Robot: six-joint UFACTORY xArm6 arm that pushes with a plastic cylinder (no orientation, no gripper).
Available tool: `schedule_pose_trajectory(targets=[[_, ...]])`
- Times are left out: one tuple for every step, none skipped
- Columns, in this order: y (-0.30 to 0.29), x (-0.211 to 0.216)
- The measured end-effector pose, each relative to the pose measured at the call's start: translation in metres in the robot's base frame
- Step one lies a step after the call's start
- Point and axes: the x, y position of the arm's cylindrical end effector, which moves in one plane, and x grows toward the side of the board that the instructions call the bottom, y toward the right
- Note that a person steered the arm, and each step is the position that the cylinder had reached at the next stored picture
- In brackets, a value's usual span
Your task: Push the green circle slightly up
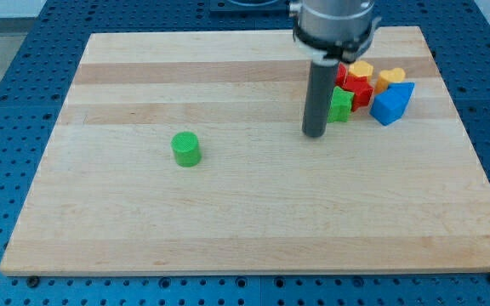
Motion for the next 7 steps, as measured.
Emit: schedule_pose_trajectory(targets=[[-0.031, 0.040], [-0.083, 0.054], [-0.138, 0.062], [-0.184, 0.062], [-0.198, 0.052], [-0.192, 0.033], [-0.174, 0.010]])
